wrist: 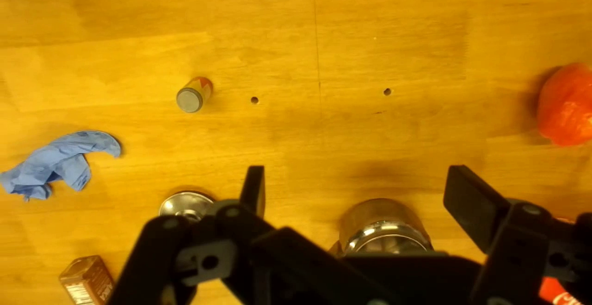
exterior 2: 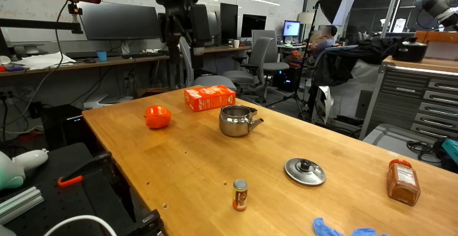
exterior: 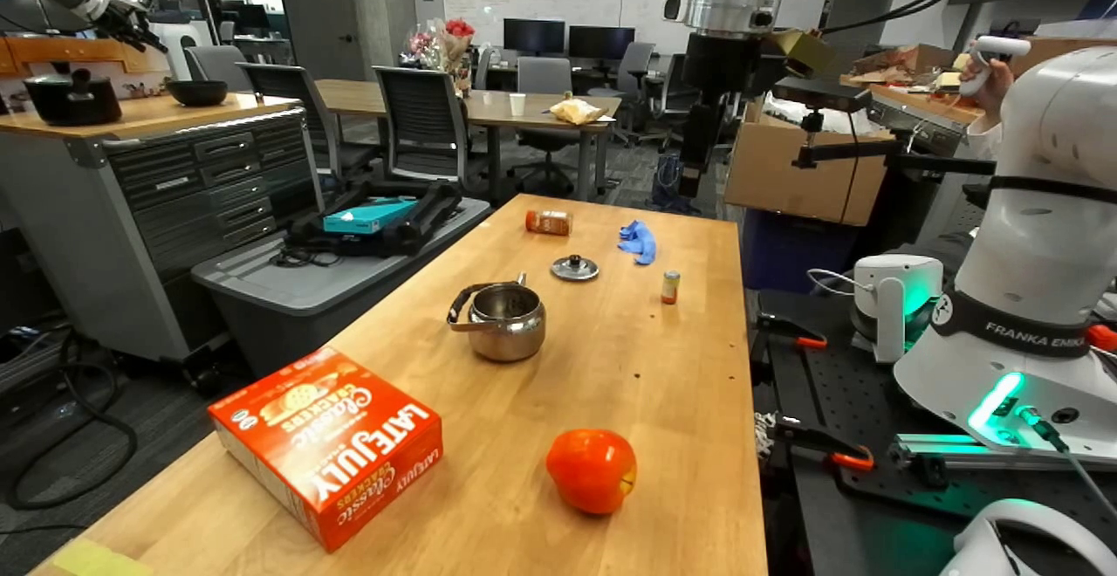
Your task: Put the lid on the teapot
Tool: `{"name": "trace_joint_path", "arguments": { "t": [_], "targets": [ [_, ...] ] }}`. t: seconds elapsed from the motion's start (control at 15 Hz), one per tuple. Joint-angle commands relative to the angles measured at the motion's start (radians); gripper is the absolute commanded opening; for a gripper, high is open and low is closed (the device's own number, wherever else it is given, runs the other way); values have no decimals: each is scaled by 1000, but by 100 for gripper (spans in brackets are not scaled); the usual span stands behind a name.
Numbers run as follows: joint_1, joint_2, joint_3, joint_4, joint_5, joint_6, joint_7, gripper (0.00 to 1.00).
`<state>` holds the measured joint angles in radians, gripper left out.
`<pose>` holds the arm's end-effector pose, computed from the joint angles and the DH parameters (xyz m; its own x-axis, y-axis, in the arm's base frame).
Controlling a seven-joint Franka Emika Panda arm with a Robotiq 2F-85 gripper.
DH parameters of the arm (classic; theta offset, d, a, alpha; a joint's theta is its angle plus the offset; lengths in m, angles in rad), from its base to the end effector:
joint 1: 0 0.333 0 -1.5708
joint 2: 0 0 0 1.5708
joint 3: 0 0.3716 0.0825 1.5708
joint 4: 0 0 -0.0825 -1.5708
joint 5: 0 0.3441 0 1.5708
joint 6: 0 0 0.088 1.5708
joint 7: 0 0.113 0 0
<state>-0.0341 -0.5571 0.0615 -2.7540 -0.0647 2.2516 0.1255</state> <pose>0.2948 0.0070 0.4490 0.9960 -0.0645 0.0616 -0.0692 -0.9946 0.0777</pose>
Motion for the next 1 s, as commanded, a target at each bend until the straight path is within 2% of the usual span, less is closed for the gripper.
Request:
{"name": "trace_joint_path", "arguments": {
  "t": [0.0, 0.47, 0.73, 0.93],
  "targets": [
    [-35, 51, -19, 1, -27, 69, 6, 100],
    [-50, 173, -62, 28, -4, 189, -16, 100],
    [-37, 270, -95, 97, 28, 178, -62, 100],
    [-41, 341, -126, 188, 59, 124, -101, 100]
  ]
}}
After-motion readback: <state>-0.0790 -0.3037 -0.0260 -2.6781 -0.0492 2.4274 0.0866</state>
